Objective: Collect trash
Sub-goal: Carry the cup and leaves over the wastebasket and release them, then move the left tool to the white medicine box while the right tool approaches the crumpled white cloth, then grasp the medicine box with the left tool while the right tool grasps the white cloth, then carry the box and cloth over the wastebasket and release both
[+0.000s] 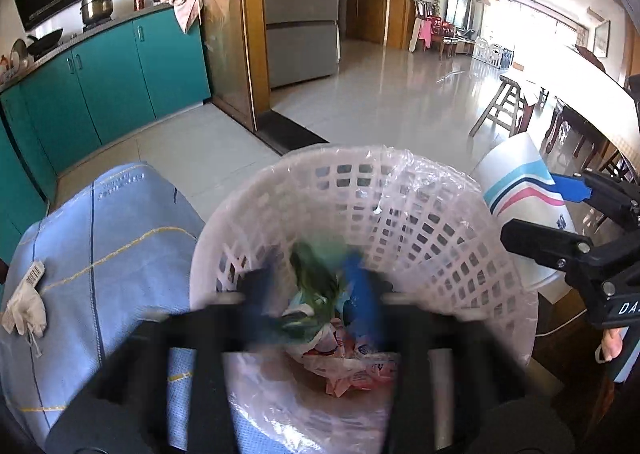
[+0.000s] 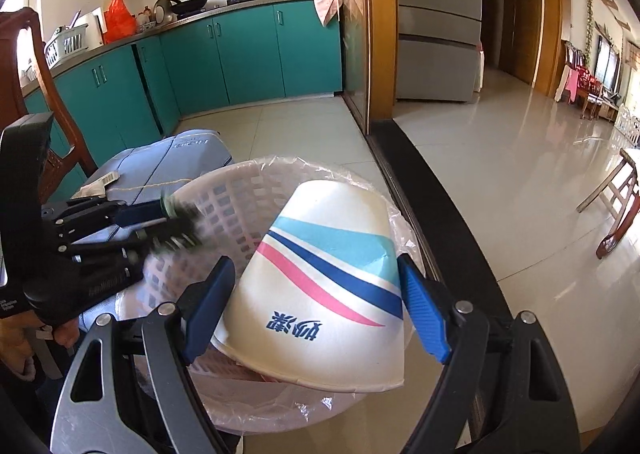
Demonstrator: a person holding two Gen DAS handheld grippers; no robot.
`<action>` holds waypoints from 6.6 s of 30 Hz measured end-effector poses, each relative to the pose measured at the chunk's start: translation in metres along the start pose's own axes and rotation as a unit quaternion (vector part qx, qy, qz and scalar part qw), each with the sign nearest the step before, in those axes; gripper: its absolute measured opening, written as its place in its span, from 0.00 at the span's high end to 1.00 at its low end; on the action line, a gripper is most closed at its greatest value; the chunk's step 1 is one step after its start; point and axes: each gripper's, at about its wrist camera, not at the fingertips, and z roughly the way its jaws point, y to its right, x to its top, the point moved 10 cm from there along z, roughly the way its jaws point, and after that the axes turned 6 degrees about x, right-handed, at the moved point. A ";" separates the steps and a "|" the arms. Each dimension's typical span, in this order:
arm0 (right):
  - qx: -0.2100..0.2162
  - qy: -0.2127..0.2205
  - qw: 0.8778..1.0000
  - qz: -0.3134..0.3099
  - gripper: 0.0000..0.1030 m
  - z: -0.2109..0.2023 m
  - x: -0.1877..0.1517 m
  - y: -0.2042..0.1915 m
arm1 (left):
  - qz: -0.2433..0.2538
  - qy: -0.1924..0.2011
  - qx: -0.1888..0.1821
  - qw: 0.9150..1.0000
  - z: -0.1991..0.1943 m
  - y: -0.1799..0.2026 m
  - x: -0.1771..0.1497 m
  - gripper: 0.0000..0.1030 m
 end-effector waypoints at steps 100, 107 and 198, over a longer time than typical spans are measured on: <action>0.158 -0.107 0.973 -0.133 0.30 0.165 -0.036 -0.318 | -0.125 -0.124 0.178 0.968 0.027 -0.334 -0.093 0.57; 0.162 -0.112 0.972 -0.128 0.45 0.165 -0.042 -0.316 | -0.122 -0.066 0.186 0.973 -0.007 -0.306 -0.077 0.57; 0.002 0.087 0.996 0.033 0.57 -0.024 0.014 -0.062 | -0.062 0.032 0.066 0.995 -0.073 -0.089 -0.020 0.57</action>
